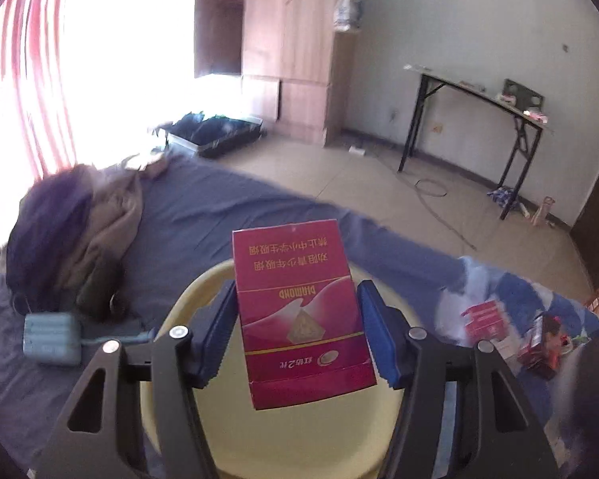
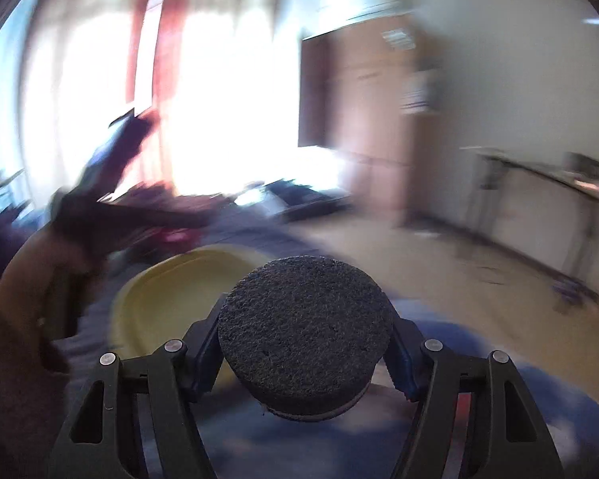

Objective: Organize rigid objects
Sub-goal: 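Lower the red box into the yellow tub with left gripper while right gripper drops the foam cylinder there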

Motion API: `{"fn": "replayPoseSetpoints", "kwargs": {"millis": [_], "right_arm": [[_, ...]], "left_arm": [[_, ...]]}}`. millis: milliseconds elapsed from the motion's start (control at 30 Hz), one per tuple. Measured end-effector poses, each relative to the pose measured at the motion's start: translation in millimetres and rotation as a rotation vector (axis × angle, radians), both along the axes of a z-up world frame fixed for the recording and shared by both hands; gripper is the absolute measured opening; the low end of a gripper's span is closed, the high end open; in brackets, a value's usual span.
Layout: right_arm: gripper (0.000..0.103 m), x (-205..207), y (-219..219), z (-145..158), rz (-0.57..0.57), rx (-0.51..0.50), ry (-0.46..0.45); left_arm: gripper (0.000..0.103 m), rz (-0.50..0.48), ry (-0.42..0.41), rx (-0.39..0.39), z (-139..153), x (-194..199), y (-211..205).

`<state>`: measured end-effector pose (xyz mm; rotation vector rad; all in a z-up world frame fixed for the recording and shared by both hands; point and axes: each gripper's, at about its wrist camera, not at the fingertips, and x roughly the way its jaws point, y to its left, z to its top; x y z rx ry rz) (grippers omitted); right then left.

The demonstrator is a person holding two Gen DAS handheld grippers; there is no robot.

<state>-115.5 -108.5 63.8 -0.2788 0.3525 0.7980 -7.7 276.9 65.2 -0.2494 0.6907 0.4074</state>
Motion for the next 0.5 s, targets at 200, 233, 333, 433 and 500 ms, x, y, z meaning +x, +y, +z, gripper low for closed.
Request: {"fn": "replayPoseSetpoints", "kwargs": {"millis": [200, 233, 333, 433, 500], "right_arm": [[0.067, 24.7, 107.3, -63.7, 0.161, -0.235, 0.059], [0.067, 29.7, 115.9, -69.7, 0.164, -0.257, 0.070], [0.067, 47.6, 139.5, -87.6, 0.168, -0.316, 0.110], [0.067, 63.2, 173.0, -98.2, 0.189, -0.384, 0.143], [0.067, 62.9, 187.4, -107.3, 0.181, -0.436, 0.107]], "left_arm": [[0.062, 0.024, 0.073, -0.160, -47.3, 6.3, 42.7], [0.062, 0.028, 0.077, -0.184, -53.1, 8.6, 44.6], [0.062, 0.005, 0.140, -0.219, -71.7, 16.2, 43.3], [0.062, 0.026, 0.179, -0.238, -87.7, 21.5, 46.8], [0.062, 0.047, 0.181, -0.258, -94.2, 23.4, 51.3]]}}
